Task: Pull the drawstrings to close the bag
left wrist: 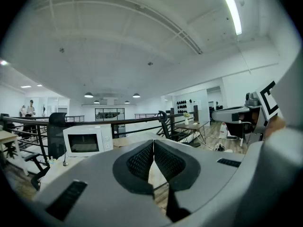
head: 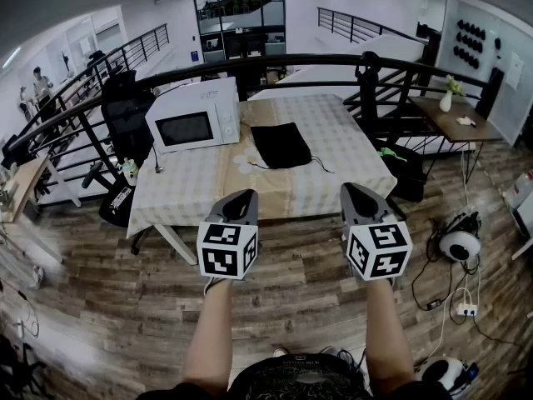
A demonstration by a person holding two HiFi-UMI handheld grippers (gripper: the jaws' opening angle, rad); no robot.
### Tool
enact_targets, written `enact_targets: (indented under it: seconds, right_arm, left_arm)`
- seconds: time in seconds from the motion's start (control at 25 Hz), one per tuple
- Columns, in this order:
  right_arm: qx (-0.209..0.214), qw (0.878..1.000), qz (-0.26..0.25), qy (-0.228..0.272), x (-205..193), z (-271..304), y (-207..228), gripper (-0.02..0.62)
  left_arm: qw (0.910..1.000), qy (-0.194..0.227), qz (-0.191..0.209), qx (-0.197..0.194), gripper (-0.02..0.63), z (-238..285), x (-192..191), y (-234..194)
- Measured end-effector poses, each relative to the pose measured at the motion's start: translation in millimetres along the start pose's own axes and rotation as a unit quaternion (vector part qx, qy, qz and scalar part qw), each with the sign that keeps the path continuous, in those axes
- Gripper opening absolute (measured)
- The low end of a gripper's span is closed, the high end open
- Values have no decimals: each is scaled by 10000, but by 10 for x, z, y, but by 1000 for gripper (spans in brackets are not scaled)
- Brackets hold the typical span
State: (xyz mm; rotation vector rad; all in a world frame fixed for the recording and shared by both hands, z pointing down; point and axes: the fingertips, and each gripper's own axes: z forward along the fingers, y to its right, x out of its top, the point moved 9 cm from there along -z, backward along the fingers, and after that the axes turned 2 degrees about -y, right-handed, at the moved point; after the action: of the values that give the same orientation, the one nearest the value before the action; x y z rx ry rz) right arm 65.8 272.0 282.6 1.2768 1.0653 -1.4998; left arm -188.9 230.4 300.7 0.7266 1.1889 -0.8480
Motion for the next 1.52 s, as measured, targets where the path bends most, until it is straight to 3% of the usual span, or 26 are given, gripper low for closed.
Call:
enact_targets:
  seconds: [0.88,1.2,1.36,1.52]
  right_arm:
    - [-47,9999,106,1,-64,230,15,23]
    - [-62,9999,130,32,-108,578,281,25]
    - [34,9999,158,31,-112,854,457,67]
    - [118,9998,185,-17,-154,1136,657,69]
  left_arm:
    - [10000,-3,-39,34,29,217,-21,-106]
    - [9999,-41,-94,61,31,622,13,-177]
    - [9998,-41,-73,193,31,877,54,-232]
    - [9995,-72,-101,302,32,1169,91,-285]
